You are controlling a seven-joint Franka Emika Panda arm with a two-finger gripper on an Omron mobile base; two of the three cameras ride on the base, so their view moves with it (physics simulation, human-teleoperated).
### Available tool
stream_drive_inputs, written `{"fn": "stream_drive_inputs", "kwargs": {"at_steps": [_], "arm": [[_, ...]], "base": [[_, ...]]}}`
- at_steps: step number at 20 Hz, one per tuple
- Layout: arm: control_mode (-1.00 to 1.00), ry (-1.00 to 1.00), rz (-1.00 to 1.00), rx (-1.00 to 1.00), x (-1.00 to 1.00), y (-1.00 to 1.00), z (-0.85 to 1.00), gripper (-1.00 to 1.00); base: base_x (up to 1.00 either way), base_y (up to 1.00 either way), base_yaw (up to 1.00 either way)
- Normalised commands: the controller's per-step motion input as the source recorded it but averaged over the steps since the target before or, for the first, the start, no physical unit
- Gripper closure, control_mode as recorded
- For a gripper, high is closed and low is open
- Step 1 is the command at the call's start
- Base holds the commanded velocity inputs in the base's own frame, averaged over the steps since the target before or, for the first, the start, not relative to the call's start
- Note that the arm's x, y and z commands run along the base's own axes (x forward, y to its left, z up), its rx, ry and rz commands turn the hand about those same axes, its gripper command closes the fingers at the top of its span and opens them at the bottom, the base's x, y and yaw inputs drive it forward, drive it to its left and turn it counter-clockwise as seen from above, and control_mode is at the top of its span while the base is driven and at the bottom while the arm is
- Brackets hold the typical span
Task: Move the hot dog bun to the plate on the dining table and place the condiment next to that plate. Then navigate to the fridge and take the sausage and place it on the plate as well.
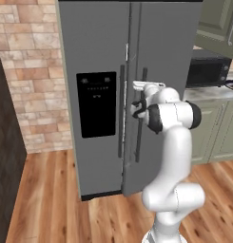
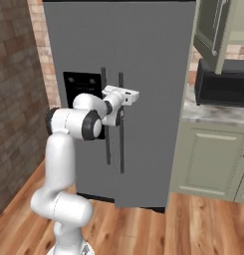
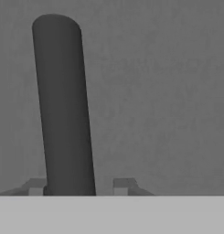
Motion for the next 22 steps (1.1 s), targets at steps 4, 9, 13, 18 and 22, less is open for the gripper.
{"fn": "stream_drive_inputs", "kwargs": {"at_steps": [4,9,13,18,22], "arm": [[-1.0,-0.06,-0.13,0.0,-0.81,-0.71,0.37,1.0],[-1.0,-0.14,-0.02,0.0,-0.81,-0.74,0.44,1.0],[-1.0,-0.21,0.0,0.0,-0.85,-0.62,0.51,1.0],[-1.0,-0.19,0.0,0.0,-0.77,-0.63,0.5,1.0],[-1.0,-0.18,0.0,0.0,-0.76,-0.59,0.26,-1.0]], "base": [[0.0,0.0,0.0],[0.0,0.0,0.0],[0.0,0.0,0.0],[0.0,0.0,0.0],[0.0,0.0,0.0]]}}
